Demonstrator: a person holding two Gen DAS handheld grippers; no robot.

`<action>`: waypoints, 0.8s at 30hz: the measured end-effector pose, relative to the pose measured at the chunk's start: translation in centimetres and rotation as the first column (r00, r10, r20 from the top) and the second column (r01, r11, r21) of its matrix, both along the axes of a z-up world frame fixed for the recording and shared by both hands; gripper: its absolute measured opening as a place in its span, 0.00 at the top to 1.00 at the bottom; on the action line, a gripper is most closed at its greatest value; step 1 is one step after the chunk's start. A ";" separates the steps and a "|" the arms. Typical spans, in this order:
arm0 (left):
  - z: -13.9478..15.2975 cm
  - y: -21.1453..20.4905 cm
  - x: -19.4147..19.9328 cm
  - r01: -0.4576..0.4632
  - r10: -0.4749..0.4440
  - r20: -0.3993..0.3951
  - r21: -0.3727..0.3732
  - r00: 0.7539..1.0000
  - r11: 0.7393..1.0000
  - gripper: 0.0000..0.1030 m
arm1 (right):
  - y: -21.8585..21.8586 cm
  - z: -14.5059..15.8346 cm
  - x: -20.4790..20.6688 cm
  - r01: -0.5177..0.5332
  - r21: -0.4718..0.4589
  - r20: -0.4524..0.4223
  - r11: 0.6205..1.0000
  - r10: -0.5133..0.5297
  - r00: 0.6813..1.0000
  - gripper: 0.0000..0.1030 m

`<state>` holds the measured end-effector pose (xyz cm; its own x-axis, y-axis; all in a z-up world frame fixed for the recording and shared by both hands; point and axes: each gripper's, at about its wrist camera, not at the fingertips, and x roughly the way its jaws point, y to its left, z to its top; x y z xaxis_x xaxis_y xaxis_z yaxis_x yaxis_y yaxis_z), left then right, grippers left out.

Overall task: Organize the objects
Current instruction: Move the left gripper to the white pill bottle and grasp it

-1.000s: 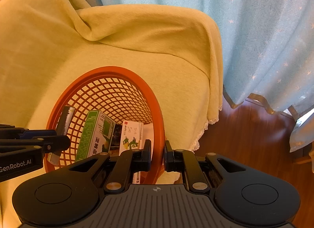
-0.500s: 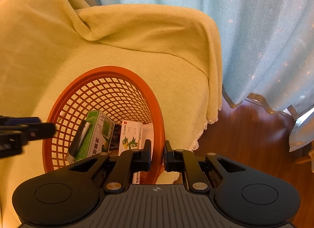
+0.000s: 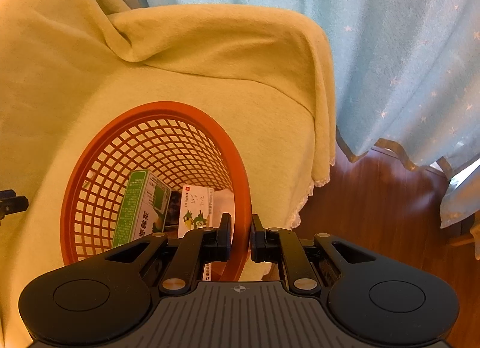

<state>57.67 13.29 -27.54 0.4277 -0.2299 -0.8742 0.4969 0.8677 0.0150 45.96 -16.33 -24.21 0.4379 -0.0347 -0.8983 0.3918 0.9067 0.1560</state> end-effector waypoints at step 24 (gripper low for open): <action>-14.4 -0.4 10.1 0.126 -0.123 -0.026 0.170 0.992 0.977 0.69 | 0.3 -0.1 0.9 0.053 -0.043 -0.054 0.998 -0.056 0.997 0.92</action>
